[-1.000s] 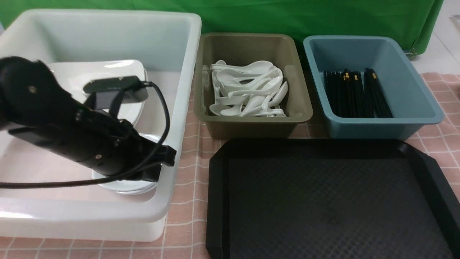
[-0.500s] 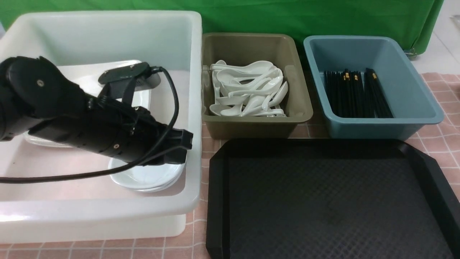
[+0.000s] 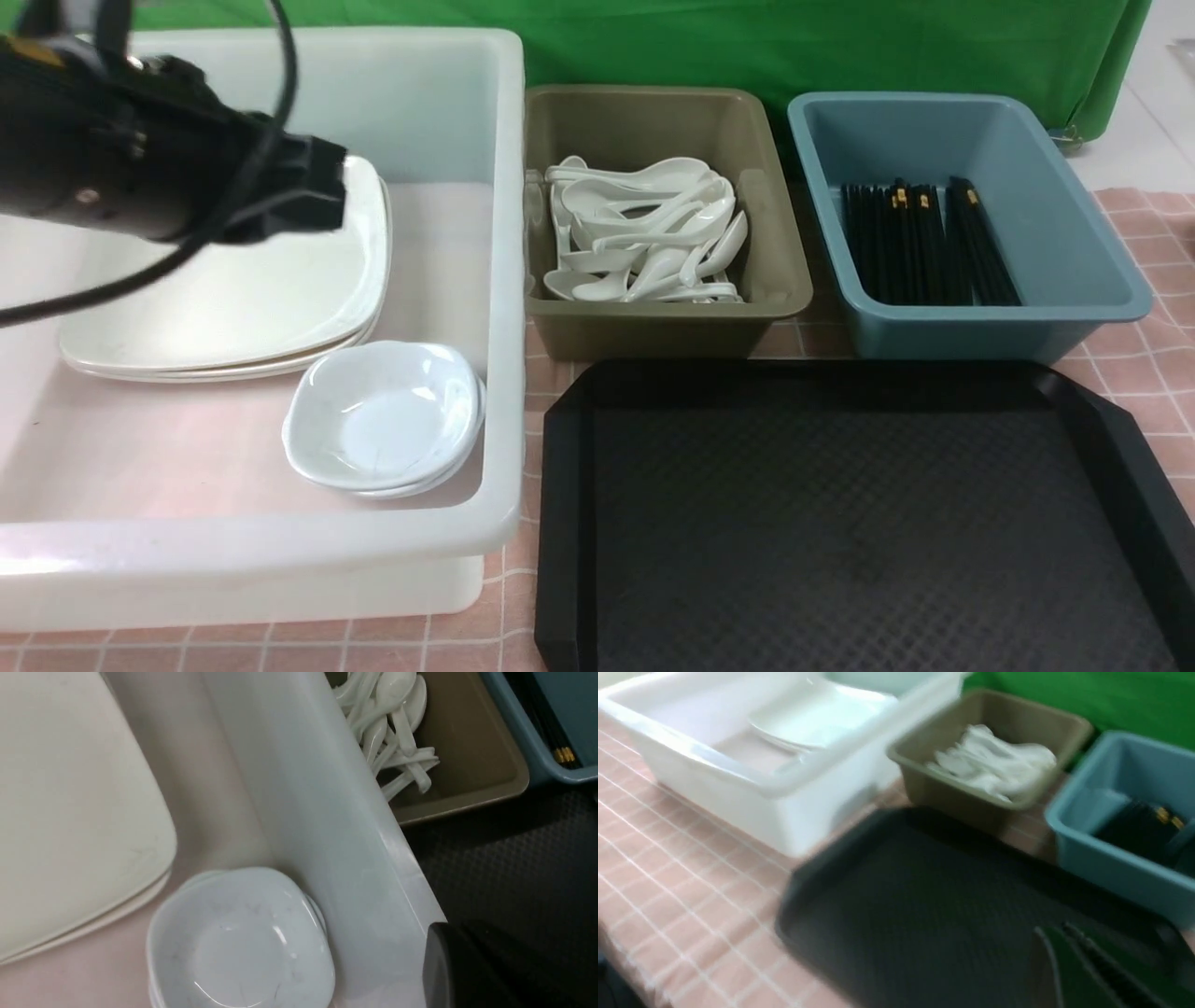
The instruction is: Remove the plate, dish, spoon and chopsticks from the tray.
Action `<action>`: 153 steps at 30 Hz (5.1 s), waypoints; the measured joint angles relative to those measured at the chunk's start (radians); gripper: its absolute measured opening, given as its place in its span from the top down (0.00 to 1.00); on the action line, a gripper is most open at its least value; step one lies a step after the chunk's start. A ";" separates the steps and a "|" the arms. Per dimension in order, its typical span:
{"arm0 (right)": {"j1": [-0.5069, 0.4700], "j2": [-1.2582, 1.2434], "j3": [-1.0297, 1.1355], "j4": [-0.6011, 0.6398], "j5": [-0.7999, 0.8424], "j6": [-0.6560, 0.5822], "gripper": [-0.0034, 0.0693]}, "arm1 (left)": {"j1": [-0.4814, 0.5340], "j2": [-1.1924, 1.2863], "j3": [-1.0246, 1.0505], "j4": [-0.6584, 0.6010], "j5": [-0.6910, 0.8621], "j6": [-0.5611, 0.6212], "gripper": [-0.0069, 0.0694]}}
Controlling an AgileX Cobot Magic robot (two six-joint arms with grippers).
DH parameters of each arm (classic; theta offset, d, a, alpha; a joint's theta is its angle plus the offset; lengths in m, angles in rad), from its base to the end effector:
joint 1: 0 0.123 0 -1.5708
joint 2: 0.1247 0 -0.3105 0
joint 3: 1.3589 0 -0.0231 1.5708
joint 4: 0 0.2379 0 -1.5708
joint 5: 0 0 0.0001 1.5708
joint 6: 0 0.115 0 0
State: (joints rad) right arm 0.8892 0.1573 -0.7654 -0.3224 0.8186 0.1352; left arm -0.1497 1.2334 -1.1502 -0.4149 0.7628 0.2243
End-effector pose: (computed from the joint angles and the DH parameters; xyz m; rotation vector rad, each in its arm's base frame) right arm 0.0087 -0.0315 0.3686 -0.6286 1.5595 0.4103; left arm 0.2480 -0.0698 0.3781 0.2232 2.2797 -0.4441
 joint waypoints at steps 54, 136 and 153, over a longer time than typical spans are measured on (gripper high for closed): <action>-0.452 -0.137 0.706 0.279 -0.676 0.017 0.80 | 0.000 -0.046 -0.001 0.011 0.157 -0.018 0.91; -0.818 -0.141 0.754 0.237 -0.640 -0.117 0.62 | 0.000 -1.038 0.636 -0.084 -0.074 -0.076 0.91; -0.818 -0.141 0.754 0.237 -0.640 -0.114 0.62 | 0.001 -1.081 0.814 0.119 -0.396 -0.066 0.91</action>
State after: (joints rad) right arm 0.0717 0.0159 -0.0116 -0.0855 0.1781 0.0216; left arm -0.1487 0.1528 -0.3362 -0.2960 0.3670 0.1587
